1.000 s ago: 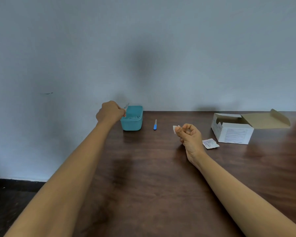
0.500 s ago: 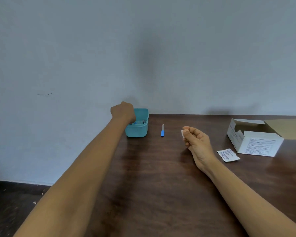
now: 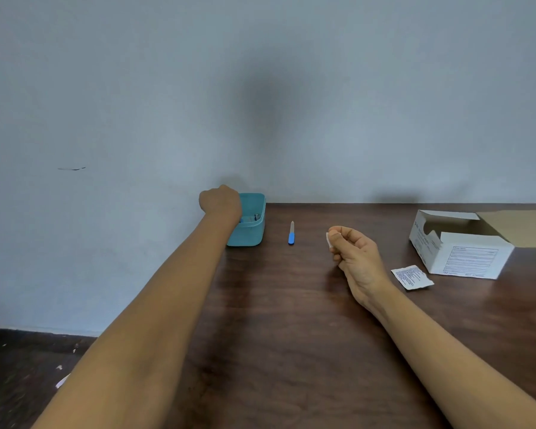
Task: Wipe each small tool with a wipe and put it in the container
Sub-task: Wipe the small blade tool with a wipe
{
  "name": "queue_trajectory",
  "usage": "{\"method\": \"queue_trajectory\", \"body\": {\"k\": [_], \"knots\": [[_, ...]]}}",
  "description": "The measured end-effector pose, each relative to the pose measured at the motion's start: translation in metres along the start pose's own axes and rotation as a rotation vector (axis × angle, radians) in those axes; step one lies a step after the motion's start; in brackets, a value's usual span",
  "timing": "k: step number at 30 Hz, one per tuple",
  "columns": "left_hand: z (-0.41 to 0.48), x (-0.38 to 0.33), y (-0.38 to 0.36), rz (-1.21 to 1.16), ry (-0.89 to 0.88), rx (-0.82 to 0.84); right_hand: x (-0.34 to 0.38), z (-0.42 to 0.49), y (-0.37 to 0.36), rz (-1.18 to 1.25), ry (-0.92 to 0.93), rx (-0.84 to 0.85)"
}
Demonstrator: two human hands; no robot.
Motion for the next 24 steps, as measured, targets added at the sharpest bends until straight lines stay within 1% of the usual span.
{"method": "queue_trajectory", "body": {"k": [2, 4, 8, 10, 12, 16, 20, 24], "knots": [[0.000, 0.001, 0.002, -0.035, 0.015, -0.025, 0.000, 0.000, 0.000, 0.014, -0.001, -0.003], [0.001, 0.002, 0.008, -0.094, 0.022, -0.104, 0.000, 0.001, 0.000, 0.034, -0.002, -0.007], [-0.005, -0.005, 0.031, -0.352, -0.001, -0.280, 0.001, 0.001, 0.001, 0.076, -0.019, -0.004], [-0.012, -0.017, 0.039, -0.442, -0.038, -0.312, 0.001, 0.001, 0.002, 0.109, -0.040, -0.001], [-0.021, -0.034, 0.042, -0.481, -0.100, -0.290, 0.001, 0.002, 0.002, 0.149, -0.055, 0.005], [-0.038, -0.073, 0.031, -0.489, -0.223, -0.153, 0.000, 0.003, 0.003, 0.235, -0.071, 0.011], [-0.047, -0.096, 0.015, -0.353, -0.202, -0.114, 0.001, 0.006, 0.004, 0.330, -0.070, 0.000], [-0.048, -0.105, -0.007, -0.270, -0.165, -0.030, 0.001, 0.005, 0.005, 0.330, -0.069, -0.007]]}}
Point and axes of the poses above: each hand's wrist, its own z-axis towards the middle knuckle, its own y-axis out of the back of the hand, x = y × z, the point moved 4 cm from there along z, towards the middle knuckle, and after that the axes turned 1 degree about y, right-handed, at the moved point
